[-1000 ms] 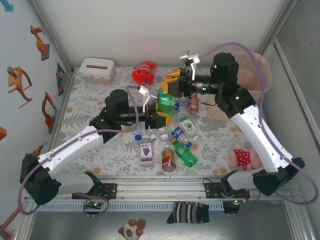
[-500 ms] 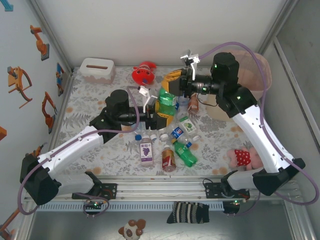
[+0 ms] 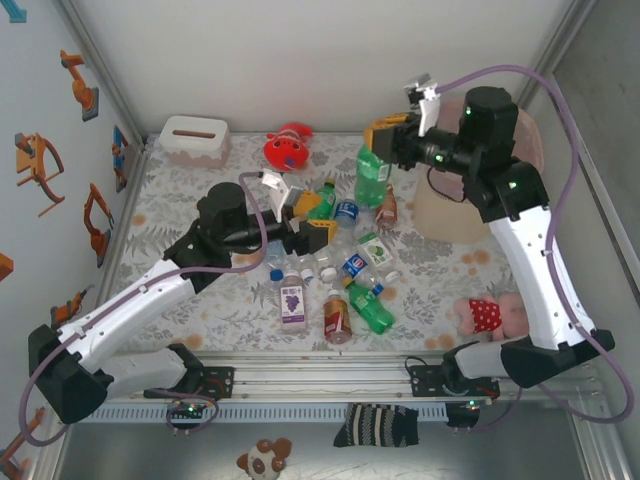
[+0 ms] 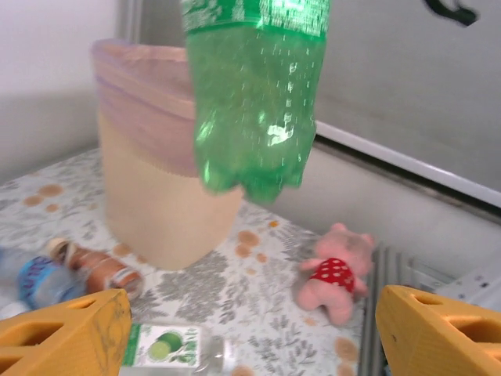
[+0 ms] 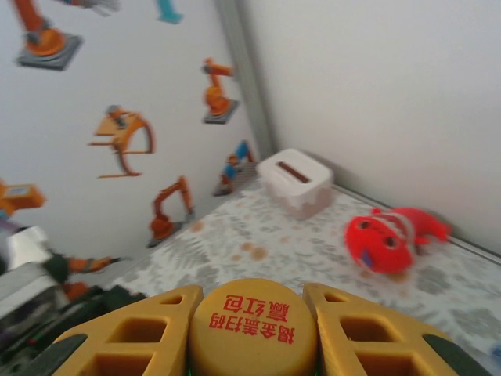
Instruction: Put the plastic bottles in the bin
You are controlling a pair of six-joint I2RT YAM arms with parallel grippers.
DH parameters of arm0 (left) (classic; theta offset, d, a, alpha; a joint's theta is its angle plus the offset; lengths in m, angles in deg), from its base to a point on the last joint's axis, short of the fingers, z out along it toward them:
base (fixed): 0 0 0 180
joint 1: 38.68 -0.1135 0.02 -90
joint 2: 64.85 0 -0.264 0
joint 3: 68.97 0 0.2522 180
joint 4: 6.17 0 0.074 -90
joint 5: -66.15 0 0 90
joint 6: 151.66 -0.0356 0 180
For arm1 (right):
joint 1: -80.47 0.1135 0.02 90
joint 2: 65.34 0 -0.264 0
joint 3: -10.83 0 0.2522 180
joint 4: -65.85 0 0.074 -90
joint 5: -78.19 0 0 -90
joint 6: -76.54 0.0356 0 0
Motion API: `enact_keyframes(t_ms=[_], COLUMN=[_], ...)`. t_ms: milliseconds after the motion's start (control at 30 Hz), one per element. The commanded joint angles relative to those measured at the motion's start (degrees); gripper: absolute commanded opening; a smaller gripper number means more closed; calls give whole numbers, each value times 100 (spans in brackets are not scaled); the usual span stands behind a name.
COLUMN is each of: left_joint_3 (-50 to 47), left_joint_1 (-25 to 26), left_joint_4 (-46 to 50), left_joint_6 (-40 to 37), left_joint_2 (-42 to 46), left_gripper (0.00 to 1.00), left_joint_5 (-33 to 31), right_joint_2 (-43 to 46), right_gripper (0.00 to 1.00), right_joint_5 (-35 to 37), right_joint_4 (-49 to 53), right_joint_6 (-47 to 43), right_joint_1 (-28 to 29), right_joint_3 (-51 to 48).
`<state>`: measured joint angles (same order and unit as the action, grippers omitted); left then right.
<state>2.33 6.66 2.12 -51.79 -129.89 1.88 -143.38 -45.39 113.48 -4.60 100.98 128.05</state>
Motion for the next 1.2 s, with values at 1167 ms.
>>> enact_keyframes(t_ms=[1167], left_joint_3=[336], left_joint_1=[-7], left_joint_4=[1267], left_joint_6=[-684], left_joint_2=[-410], left_gripper=[83], left_joint_5=[-1527], right_joint_2=[-2213], right_gripper=[18], right_joint_5=[3084], right_joint_4=[1284], right_joint_6=[-1084], right_joint_1=[-3018], right_joint_3=[1846])
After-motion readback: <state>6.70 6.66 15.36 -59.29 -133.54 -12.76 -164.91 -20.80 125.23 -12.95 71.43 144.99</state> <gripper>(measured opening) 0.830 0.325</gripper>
